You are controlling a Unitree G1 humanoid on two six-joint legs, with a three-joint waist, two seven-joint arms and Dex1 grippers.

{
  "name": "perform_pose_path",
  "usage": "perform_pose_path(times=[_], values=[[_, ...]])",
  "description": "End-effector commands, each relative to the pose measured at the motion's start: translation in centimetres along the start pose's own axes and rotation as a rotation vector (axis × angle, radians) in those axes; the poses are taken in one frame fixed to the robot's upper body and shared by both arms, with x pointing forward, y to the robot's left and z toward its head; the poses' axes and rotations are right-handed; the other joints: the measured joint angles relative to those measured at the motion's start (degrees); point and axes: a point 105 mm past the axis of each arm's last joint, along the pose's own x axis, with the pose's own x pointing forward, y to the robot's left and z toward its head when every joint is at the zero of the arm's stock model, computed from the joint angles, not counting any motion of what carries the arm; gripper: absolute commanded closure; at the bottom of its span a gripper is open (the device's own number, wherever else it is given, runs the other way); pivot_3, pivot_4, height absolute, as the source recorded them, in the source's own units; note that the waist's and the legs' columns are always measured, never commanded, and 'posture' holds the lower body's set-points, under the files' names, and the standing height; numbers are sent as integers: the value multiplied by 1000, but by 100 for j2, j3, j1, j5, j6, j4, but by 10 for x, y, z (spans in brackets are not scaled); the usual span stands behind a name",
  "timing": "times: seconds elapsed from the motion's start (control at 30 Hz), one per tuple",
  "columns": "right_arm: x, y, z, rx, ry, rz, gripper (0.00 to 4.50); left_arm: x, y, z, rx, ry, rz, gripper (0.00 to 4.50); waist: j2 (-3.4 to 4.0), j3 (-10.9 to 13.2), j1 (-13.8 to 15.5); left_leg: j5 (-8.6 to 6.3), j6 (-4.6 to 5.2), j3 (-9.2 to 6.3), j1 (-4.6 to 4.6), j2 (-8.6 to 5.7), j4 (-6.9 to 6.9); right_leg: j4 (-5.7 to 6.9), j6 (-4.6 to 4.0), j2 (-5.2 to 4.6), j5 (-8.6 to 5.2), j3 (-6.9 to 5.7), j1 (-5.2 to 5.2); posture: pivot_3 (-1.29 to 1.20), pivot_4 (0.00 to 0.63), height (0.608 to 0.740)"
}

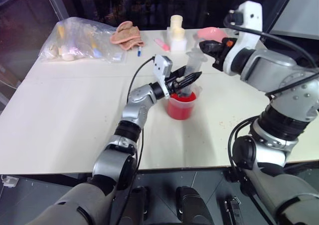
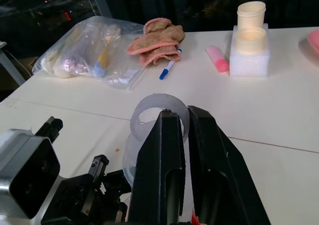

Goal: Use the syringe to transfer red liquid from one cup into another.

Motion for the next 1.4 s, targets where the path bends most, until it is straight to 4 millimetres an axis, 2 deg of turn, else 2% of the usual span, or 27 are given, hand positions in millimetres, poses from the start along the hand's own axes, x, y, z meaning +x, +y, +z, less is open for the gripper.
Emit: perform_pose_path(times=[0.03,0.47,0.67,0.77,0.9,1.07,1.2,1.4], values=[[-15,9,46,-33,-188,16,4466,5,-19,-18,-21,60,-83,2954,0,0,-2,0,0,0,0,0,0,0,0,0,0,0,0,0,150,740],[-16,12,50,-39,-189,33,4466,5,-19,-18,-23,61,-80,2954,0,0,-1,0,0,0,0,0,-4,-3,0,0,0,0,-1,0,150,740],[-14,14,39,-64,-156,34,4466,7,-18,-12,-23,44,-76,2954,0,0,0,0,0,0,0,0,-4,-4,0,-1,0,0,-1,0,150,740],[-13,17,30,-72,-125,57,3411,9,-13,-2,-12,18,-61,2954,0,0,0,0,0,0,0,0,-5,-4,0,-1,0,0,-1,0,150,740],[-13,17,25,-66,-100,64,1312,10,-6,13,9,-19,-33,2954,0,0,2,0,0,-1,-1,-1,-5,-7,0,-2,0,-1,0,0,150,740],[-17,15,21,-58,-73,73,1312,11,1,27,30,-59,-7,2954,0,1,0,0,0,-1,-1,0,-8,-8,1,-1,0,-1,-2,0,150,740],[-29,11,22,-87,-64,103,1312,9,5,46,58,-103,5,2954,0,2,2,0,0,-1,-2,0,-8,-9,0,-2,0,-1,-2,0,150,740],[-52,19,36,-141,-136,201,1312,8,9,75,93,-175,22,2954,0,2,-4,-1,1,-1,-3,1,-14,-15,1,-2,-1,-2,-2,0,150,740]])
